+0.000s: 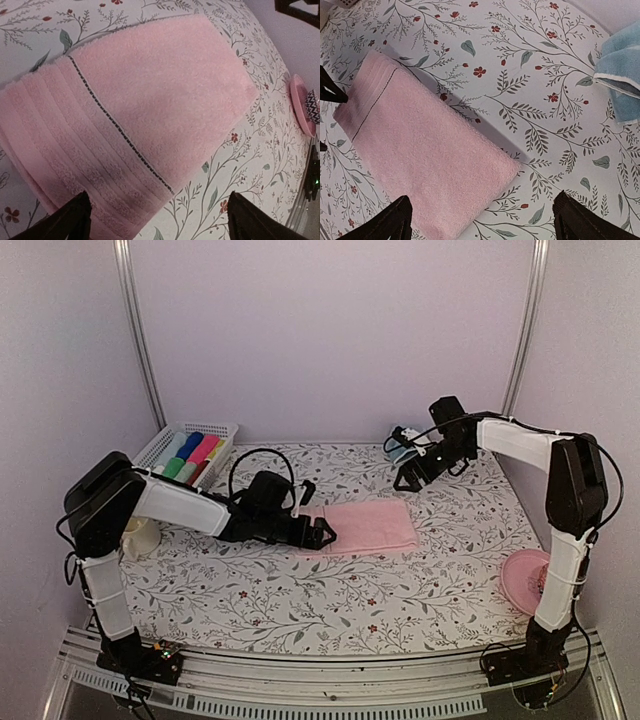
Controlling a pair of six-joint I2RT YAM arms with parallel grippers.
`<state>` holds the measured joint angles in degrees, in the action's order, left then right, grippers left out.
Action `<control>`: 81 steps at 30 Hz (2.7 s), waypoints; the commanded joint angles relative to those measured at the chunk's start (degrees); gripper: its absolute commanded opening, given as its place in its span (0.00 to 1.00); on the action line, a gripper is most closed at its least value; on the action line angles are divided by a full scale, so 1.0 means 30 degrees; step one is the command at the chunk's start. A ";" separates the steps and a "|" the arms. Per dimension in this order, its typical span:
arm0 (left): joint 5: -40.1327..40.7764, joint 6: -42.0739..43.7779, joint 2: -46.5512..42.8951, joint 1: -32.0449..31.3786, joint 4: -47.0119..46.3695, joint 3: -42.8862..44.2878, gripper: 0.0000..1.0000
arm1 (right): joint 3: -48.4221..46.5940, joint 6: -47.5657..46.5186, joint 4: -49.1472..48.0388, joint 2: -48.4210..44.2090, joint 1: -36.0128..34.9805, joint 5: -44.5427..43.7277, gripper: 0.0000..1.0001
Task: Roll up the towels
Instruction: Smooth out the towel at the center of the board, then rotate the towel at the center of the board.
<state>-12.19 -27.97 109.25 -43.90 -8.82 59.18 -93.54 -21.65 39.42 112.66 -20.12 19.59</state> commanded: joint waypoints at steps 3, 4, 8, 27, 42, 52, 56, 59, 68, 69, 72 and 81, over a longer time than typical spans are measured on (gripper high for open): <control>0.0395 -0.1334 0.0765 0.0252 -0.1193 0.0763 0.97 | 0.0787 0.0230 -0.1011 -0.0630 0.0003 -0.1298 0.99; 0.0593 -0.1304 0.0938 0.0249 -0.1217 0.0962 0.97 | 0.0822 0.0204 -0.1011 -0.0664 0.0016 -0.1289 0.99; 0.1790 -0.1099 0.2644 0.0274 -0.0424 0.1834 0.97 | 0.1080 0.0113 -0.1066 -0.0753 0.0026 -0.1265 0.99; 0.7964 0.3052 0.7805 0.1712 -0.1145 1.0677 0.97 | 0.1461 0.0769 -0.2010 -0.0104 -0.0012 -0.4811 0.99; 0.5404 0.1823 0.2141 0.0756 -0.4024 0.5815 0.97 | 0.0390 -0.0728 -0.3254 0.1029 -0.1253 -0.3557 0.99; 0.9406 0.0922 -0.2865 -0.1302 -0.6241 -0.3281 0.97 | -0.5833 0.0647 -0.4426 0.5640 -0.3422 -0.4843 0.99; 1.0934 0.0579 -0.4012 -0.2242 -0.6453 -0.5571 0.97 | -0.7483 0.1003 -0.4613 0.7908 -0.4075 -0.4903 0.99; 1.1433 0.0184 -0.4605 -0.2685 -0.6396 -0.6510 0.97 | -0.7824 0.0882 -0.4655 0.8993 -0.4534 -0.5683 0.99; 1.3879 0.0013 -0.5723 -0.4151 -0.6194 -0.7635 0.97 | -0.7718 0.1902 -0.4893 1.0699 -0.4406 -1.0999 0.99; 1.4008 0.0050 -0.5781 -0.4235 -0.6134 -0.7668 0.97 | -0.7616 0.2013 -0.4880 1.0695 -0.4211 -1.1375 0.99; 1.4342 0.0128 -0.5882 -0.4478 -0.5883 -0.7724 0.97 | -0.7318 0.2287 -0.4875 1.0618 -0.3420 -1.1850 0.99; 1.3978 0.3388 -0.5334 -0.4719 -0.7531 -0.7640 0.97 | -0.6812 0.1880 -0.4329 0.8230 -0.1442 -1.0341 0.99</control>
<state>29.87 -24.75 92.86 -57.06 -26.94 36.45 -115.50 -15.00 23.05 142.02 -26.65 -11.64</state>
